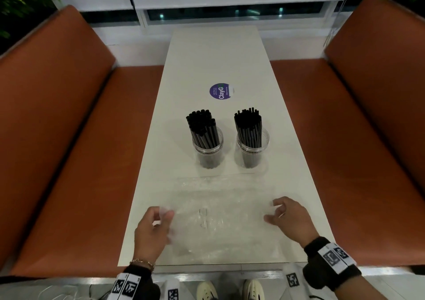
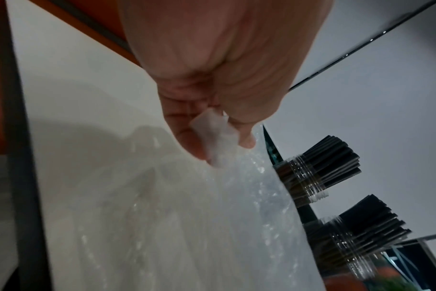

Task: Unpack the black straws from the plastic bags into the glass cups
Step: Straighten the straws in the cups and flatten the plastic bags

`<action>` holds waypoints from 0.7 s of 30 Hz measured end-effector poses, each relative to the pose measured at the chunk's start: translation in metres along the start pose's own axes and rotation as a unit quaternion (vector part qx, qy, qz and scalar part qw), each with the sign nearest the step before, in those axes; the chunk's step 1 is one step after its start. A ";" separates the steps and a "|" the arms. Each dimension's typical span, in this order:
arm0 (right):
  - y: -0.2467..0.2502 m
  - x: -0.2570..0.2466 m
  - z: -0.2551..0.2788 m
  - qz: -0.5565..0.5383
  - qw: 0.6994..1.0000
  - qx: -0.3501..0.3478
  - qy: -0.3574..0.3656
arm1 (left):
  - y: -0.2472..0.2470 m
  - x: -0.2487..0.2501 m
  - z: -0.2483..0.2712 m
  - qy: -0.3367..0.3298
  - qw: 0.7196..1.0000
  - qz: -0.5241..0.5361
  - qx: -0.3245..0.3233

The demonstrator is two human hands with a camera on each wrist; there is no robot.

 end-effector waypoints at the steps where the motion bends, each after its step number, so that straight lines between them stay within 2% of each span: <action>1: 0.006 -0.002 0.001 -0.013 1.000 0.011 0.016 | 0.001 0.003 -0.002 -0.011 1.000 0.004 0.008; 5: 0.020 -0.016 -0.009 -0.055 0.996 0.039 0.054 | -0.006 0.021 -0.023 -0.030 0.998 -0.039 0.040; 10: 0.003 -0.017 -0.036 -0.031 0.995 0.086 0.040 | -0.030 0.023 -0.053 -0.003 0.994 -0.106 0.028; 12: -0.004 -0.016 -0.038 -0.031 0.993 0.111 0.036 | -0.035 0.022 -0.055 0.003 0.988 -0.147 0.047; 14: -0.006 -0.012 -0.032 0.038 0.983 0.157 0.090 | -0.035 0.023 -0.049 -0.024 0.985 -0.156 0.073; 16: -0.005 -0.005 -0.020 0.181 0.947 0.175 0.198 | -0.028 0.023 -0.037 -0.081 0.977 -0.178 0.086; 17: -0.004 -0.002 -0.014 0.251 0.925 0.155 0.242 | -0.024 0.021 -0.032 -0.127 0.966 -0.205 0.090; 19: -0.003 0.005 0.000 0.358 0.884 0.052 0.296 | -0.012 0.014 -0.023 -0.207 0.928 -0.299 0.076; 21: -0.007 0.011 0.009 0.420 0.848 -0.071 0.315 | 0.000 0.006 -0.015 -0.252 0.873 -0.417 -0.004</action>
Point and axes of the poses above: each hand's wrist, its own z-axis away from the middle knuckle, its own y-axis out of the back of the hand, x = y × z, the point moved 1 cm from there along -z, towards the middle knuckle, and after that the axes turned 6 degrees about -x, right-handed, at the moved point
